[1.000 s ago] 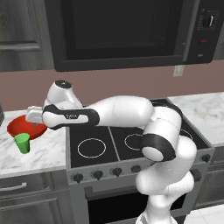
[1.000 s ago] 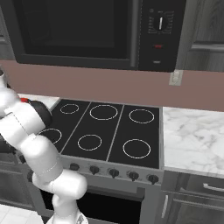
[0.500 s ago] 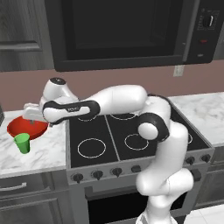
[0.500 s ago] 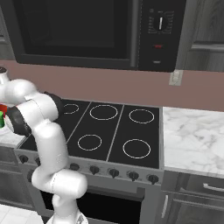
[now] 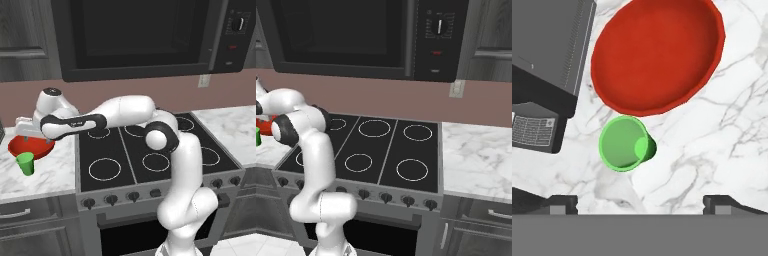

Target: Pick the cup and bowl from the counter and place them on the counter next to the sink.

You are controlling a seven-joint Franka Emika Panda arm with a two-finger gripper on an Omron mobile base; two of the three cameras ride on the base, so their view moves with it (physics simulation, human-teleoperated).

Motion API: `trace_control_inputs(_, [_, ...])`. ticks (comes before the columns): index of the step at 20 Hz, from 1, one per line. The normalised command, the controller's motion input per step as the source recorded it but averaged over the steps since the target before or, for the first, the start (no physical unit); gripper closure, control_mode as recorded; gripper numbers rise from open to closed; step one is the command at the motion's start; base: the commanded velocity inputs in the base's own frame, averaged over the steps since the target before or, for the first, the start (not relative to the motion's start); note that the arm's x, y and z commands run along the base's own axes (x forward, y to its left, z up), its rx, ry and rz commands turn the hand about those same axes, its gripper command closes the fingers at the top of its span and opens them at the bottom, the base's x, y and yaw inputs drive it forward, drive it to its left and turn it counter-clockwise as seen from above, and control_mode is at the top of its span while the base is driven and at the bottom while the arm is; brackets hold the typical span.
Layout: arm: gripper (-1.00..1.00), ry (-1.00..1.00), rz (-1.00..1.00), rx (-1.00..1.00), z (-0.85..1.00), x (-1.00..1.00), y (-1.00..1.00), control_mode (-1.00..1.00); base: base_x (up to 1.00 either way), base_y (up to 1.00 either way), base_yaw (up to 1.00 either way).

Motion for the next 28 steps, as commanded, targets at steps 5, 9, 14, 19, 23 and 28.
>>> trace_control_inputs(5, [-1.0,0.0,0.0,-0.02,0.0,0.12,0.16,-1.0,0.0,0.0,0.0])
trace_control_inputs(9, [-1.0,0.02,0.0,0.0,0.0,0.06,0.01,-1.0,0.0,0.0,0.0])
trace_control_inputs(14, [-1.0,0.0,0.0,0.0,-0.11,0.06,0.0,-1.0,0.0,0.0,0.0])
trace_control_inputs(19, [-1.0,0.0,0.0,0.0,-0.3,0.03,0.0,-1.0,0.0,0.0,0.0])
trace_control_inputs(23, [-1.0,0.01,0.0,0.0,-0.29,0.02,0.0,-1.0,0.0,0.0,0.0])
trace_control_inputs(28, [-1.0,0.01,0.0,0.0,-0.2,0.15,0.0,-1.0,0.0,0.0,0.0])
